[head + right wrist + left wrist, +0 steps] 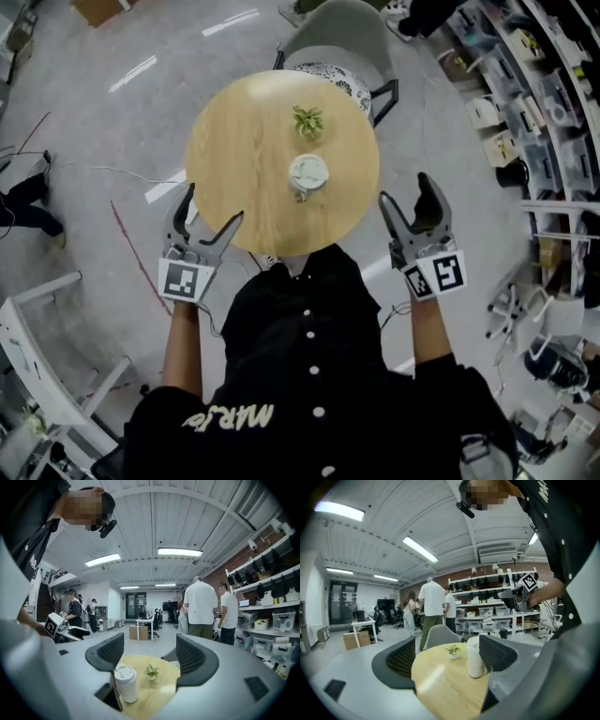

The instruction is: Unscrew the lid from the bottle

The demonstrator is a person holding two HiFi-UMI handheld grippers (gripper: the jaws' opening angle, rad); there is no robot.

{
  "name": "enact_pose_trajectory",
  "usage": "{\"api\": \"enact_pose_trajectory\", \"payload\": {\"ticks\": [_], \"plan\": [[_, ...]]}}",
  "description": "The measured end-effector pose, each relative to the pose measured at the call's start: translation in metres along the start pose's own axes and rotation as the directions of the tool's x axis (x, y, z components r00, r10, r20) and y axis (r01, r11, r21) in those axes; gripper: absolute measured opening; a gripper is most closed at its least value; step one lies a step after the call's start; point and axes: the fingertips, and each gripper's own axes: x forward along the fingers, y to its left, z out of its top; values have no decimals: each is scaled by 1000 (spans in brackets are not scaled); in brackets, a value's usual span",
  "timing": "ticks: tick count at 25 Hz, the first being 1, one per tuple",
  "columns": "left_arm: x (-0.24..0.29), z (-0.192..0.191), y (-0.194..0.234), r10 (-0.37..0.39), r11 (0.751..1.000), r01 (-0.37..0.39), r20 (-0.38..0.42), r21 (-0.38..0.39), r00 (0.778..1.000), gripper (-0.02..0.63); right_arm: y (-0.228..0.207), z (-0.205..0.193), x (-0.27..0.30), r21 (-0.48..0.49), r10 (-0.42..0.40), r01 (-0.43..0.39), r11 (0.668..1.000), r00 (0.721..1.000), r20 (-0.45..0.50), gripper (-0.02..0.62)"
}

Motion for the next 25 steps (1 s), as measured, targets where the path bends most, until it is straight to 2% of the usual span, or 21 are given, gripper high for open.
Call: {"api": "enact_pose_trajectory", "payload": {"ticks": [3, 7, 13, 15, 19, 25], "plan": [[41, -14, -9, -103, 995, 103, -4, 5, 995, 408, -23, -11, 1, 6, -12, 13, 1000, 1000, -24, 336], [77, -40, -24, -220, 975, 220, 0, -6, 975, 408, -28, -26, 5, 17, 10, -9, 1000, 998, -62, 342], [123, -81, -47, -351, 935, 354, -75, 30, 933, 408, -30, -42, 29, 45, 52, -48, 998, 995, -89, 344], [144, -94, -56, -400, 913, 405, -90, 51, 912, 408, -38, -51, 35, 61, 55, -49, 997, 994, -99, 344], [181, -120, -73, -493, 850, 509, -136, 134, 859, 408, -43, -75, 46, 56, 87, -80, 995, 986, -140, 344], [220, -160, -92, -570, 782, 601, -204, 165, 796, 408, -50, -108, 60, 62, 152, -143, 988, 971, -184, 345]]}}
